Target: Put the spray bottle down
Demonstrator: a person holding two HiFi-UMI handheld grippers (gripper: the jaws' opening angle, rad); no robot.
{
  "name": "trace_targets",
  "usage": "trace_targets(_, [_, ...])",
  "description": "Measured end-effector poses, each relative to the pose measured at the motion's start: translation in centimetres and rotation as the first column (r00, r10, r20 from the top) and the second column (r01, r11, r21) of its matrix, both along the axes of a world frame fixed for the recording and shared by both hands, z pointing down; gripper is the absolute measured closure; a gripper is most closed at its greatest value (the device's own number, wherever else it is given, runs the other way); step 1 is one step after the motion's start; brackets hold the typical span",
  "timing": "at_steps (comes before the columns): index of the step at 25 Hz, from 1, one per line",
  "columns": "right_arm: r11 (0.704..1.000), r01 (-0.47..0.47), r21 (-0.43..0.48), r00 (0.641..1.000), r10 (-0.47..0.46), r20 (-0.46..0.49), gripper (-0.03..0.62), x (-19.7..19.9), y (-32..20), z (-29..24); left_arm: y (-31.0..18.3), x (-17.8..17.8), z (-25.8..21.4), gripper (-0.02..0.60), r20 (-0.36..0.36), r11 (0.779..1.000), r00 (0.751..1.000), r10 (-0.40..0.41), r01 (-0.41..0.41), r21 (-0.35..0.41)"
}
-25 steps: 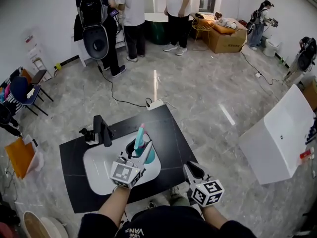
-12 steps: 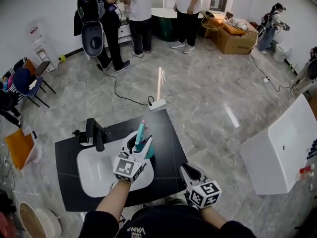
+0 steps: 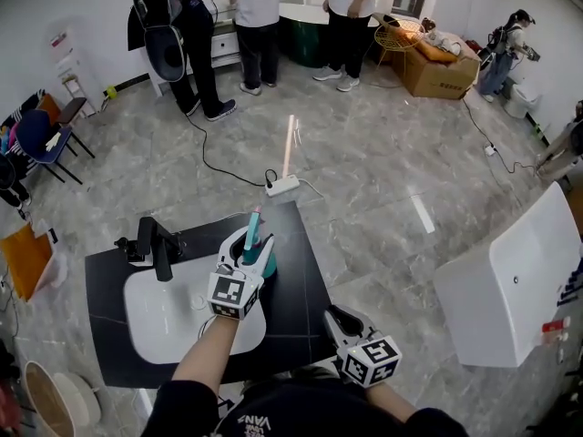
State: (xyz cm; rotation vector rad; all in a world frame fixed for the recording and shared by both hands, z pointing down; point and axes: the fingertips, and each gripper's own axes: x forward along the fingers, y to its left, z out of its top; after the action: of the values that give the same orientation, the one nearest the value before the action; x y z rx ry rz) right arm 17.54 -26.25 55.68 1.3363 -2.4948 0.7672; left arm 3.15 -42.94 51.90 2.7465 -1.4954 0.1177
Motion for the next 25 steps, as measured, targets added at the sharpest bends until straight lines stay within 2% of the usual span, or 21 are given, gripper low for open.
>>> trace_targets(13, [0.998, 0.013, -0.064, 1.000, -0.013, -0.002, 0.546, 1.9, -1.4, 2.4, -5.7, -0.2, 2.0, 0.402, 0.014, 0.994, 0.995, -0.095, 0.094, 0.053])
trace_targets(20, [0.998, 0.017, -0.069, 1.000, -0.018, -0.005, 0.547, 2.2, -2.3, 2.9, -7.3, -0.3, 2.6, 0.402, 0.024, 0.992, 0.994, -0.107, 0.105, 0.066])
trace_targets(25, [0.997, 0.023, -0.069, 1.000, -0.024, -0.003, 0.546, 2.2, -2.8, 2.9, -7.1, 0.4, 3.1, 0.400, 0.068, 0.994, 0.994, -0.087, 0.082, 0.072])
